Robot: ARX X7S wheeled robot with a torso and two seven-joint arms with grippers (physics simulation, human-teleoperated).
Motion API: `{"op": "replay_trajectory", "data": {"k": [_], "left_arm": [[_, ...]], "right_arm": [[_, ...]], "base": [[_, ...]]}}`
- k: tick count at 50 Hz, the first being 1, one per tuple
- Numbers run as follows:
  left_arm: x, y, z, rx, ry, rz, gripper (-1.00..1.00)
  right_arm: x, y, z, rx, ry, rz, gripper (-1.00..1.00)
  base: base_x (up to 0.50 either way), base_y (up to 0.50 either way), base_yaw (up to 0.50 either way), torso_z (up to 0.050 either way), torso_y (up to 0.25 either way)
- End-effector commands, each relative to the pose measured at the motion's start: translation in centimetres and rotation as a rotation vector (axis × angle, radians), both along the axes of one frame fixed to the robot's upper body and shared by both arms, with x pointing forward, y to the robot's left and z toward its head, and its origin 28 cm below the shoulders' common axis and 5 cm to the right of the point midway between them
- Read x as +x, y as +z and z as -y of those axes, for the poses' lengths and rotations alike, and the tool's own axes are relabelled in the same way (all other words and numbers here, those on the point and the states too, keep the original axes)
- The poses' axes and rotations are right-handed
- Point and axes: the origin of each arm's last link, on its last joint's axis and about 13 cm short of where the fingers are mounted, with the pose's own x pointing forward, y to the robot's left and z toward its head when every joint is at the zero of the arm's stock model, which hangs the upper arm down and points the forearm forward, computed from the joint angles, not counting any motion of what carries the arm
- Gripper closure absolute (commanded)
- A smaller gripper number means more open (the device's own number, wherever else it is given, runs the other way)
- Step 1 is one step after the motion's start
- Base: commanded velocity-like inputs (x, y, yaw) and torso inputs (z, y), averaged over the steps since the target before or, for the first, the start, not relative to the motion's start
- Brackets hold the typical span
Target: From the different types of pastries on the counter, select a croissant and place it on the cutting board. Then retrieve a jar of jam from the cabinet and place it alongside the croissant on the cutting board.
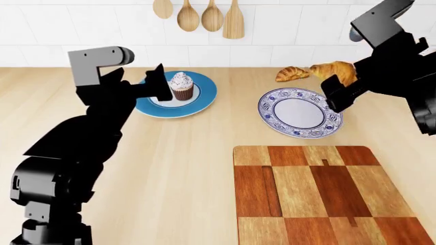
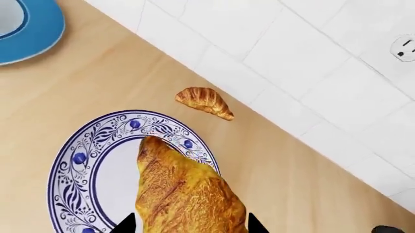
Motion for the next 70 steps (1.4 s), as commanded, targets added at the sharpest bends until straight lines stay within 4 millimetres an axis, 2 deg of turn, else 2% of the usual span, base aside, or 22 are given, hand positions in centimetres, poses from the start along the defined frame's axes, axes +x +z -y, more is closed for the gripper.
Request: {"op": "replay_trajectory", "data": {"k": [1, 3, 8, 16, 20, 26, 36, 37, 48, 53, 58, 64, 67, 70], "left_arm": [[-0.4, 0.4, -0.1, -0.014, -0.009, 0.01, -1.0], [-0.4, 0.5, 0.0, -0.014, -0.011, 0.012, -1.0], [-0.6, 0.5, 0.0, -0.01, -0.011, 0.012, -1.0], [-0.6, 0.4, 0.1, -0.002, -0.007, 0.008, -1.0], [-0.6, 0.3, 0.1, -0.001, -0.006, 0.005, -1.0], [-0.5, 0.2, 0.2, 0.001, -0.008, 0.002, -1.0], [-0.4, 0.0, 0.3, 0.005, -0.007, -0.003, -1.0], [-0.4, 0.1, 0.3, 0.005, -0.008, -0.003, -1.0], [-0.5, 0.1, 0.3, 0.008, -0.008, -0.002, -1.0], [-0.6, 0.2, 0.2, 0.008, -0.006, 0.0, -1.0], [-0.8, 0.4, 0.2, 0.008, -0.003, 0.006, -1.0], [-1.7, 1.1, -0.1, -0.004, -0.008, 0.032, -1.0], [-2.3, 1.5, -0.4, -0.018, -0.012, 0.051, -1.0], [-3.4, 2.0, -0.7, -0.039, -0.027, 0.071, -1.0]], "right_arm": [[-8.5, 0.6, 1.1, -0.146, -0.078, 0.094, 1.0], [-10.1, 0.6, 0.9, -0.165, -0.114, 0.127, 1.0], [-14.5, -1.4, -0.6, -0.102, 0.133, -0.068, 1.0], [-17.0, -5.0, -2.2, -0.129, 0.258, -0.162, 1.0], [-17.2, -5.8, -3.0, -0.139, 0.299, -0.188, 1.0], [-16.2, -7.0, -4.1, -0.143, 0.342, -0.227, 1.0], [-16.2, -7.1, -4.0, -0.146, 0.357, -0.235, 1.0], [-16.2, -7.1, -4.0, -0.146, 0.357, -0.234, -1.0], [-16.8, -6.3, -3.6, -0.157, 0.341, -0.209, -1.0], [-17.3, -5.2, -3.5, -0.165, 0.343, -0.171, -1.0], [-18.5, -2.7, -3.2, -0.142, 0.328, -0.059, -1.0], [-19.3, 0.6, -2.9, -0.002, 0.286, 0.149, -1.0], [-19.0, 1.7, -2.6, 0.101, 0.24, 0.236, -1.0], [-17.2, 2.6, -3.0, 0.222, 0.152, 0.34, -1.0]], "base": [[0.0, 0.0, 0.0, 0.0, 0.0], [0.0, 0.0, 0.0, 0.0, 0.0], [0.0, 0.0, 0.0, 0.0, 0.0], [0.0, 0.0, 0.0, 0.0, 0.0], [0.0, 0.0, 0.0, 0.0, 0.0], [0.0, 0.0, 0.0, 0.0, 0.0], [0.0, 0.0, 0.0, 0.0, 0.0], [0.0, 0.0, 0.0, 0.0, 0.0], [0.0, 0.0, 0.0, 0.0, 0.0], [0.0, 0.0, 0.0, 0.0, 0.0], [0.0, 0.0, 0.0, 0.0, 0.0], [0.0, 0.0, 0.0, 0.0, 0.0], [0.0, 0.0, 0.0, 0.0, 0.0], [0.0, 0.0, 0.0, 0.0, 0.0]]}}
